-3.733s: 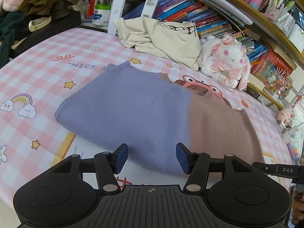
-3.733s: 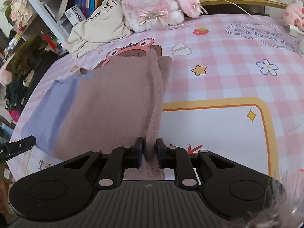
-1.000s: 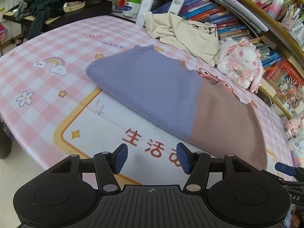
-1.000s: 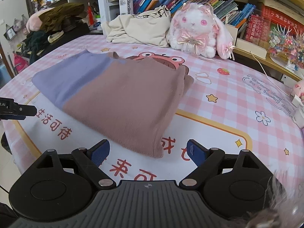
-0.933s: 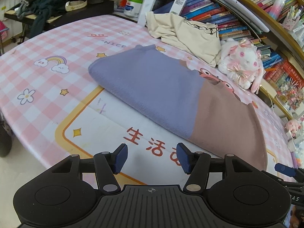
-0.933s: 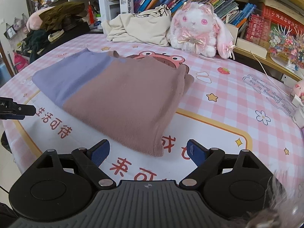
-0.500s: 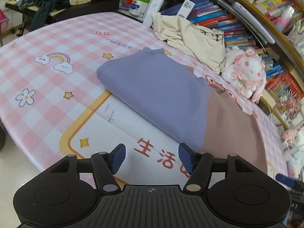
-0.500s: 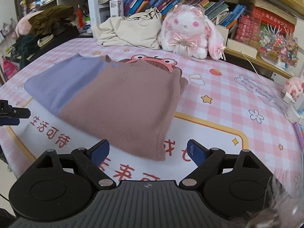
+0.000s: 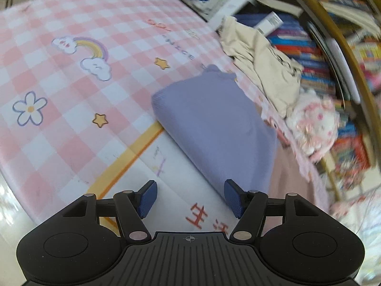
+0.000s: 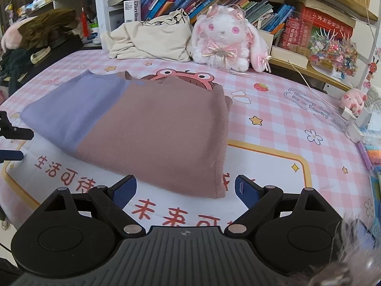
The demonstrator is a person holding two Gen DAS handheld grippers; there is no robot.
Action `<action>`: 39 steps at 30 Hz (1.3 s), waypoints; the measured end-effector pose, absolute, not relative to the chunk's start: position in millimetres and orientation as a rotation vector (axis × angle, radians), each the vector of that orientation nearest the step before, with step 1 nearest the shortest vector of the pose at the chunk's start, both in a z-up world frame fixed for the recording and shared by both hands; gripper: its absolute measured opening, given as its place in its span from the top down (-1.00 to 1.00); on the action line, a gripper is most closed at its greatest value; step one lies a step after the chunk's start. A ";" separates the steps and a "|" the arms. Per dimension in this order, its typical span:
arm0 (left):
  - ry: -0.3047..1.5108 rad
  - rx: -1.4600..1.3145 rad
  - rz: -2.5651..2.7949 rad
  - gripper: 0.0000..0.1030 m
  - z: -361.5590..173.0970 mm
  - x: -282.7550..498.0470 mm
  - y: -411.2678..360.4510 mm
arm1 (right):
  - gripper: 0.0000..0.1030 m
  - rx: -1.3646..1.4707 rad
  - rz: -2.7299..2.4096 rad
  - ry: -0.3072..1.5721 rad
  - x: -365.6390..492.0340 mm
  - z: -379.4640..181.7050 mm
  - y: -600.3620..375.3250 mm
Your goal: Fold clothes
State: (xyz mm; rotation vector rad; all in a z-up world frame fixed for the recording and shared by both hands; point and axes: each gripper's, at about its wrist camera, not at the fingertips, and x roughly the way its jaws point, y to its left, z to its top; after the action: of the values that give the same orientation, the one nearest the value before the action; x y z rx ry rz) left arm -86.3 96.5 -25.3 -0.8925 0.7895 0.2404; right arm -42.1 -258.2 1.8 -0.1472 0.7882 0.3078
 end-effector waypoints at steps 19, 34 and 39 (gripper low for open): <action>0.625 -1.189 0.381 0.16 -44.3 -51.0 149.1 | -0.74 -0.170 0.200 0.782 -45.7 4.5 -233.8; 0.604 -0.769 0.232 0.75 -0.9 -38.1 124.5 | -0.74 -0.158 0.179 0.796 -37.9 3.5 -222.4; 0.670 -1.030 0.313 0.61 -39.7 -44.6 148.9 | -0.74 -0.167 0.182 0.796 -38.6 2.6 -220.8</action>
State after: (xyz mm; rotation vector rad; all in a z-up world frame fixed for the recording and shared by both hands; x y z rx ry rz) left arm -44.6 148.9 -39.7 -1.0300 0.6702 0.3130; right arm -38.6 -220.8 2.6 -0.1666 0.7962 0.1816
